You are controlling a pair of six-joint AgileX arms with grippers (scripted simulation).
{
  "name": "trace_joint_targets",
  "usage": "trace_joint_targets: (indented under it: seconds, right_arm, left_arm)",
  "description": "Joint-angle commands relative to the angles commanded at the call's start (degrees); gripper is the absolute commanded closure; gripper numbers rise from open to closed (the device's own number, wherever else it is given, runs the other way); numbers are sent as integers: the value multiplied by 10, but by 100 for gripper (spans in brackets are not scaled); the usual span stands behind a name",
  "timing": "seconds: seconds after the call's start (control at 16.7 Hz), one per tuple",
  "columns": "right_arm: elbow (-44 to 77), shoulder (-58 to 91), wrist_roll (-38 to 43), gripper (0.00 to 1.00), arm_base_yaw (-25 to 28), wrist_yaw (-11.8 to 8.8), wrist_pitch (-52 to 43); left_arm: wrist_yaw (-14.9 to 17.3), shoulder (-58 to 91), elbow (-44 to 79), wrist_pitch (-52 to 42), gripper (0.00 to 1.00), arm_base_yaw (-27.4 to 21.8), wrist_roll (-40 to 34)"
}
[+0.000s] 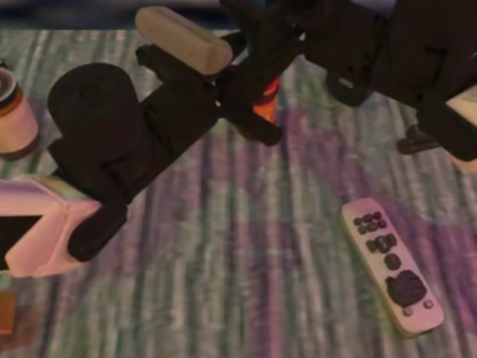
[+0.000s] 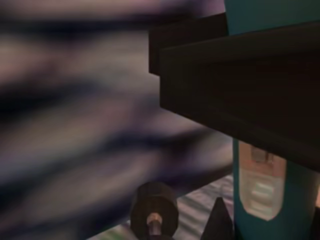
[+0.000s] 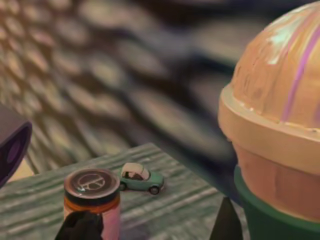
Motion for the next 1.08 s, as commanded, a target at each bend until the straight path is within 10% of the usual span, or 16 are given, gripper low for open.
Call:
trace_joint_targets:
  seconds: [0.42,1.08]
  right_arm:
    - [0,0,0,100,0,0,0]
    - [0,0,0,100,0,0,0]
  left_arm:
    - [0,0,0,0,100,0,0]
    - [0,0,0,0,17,0,0]
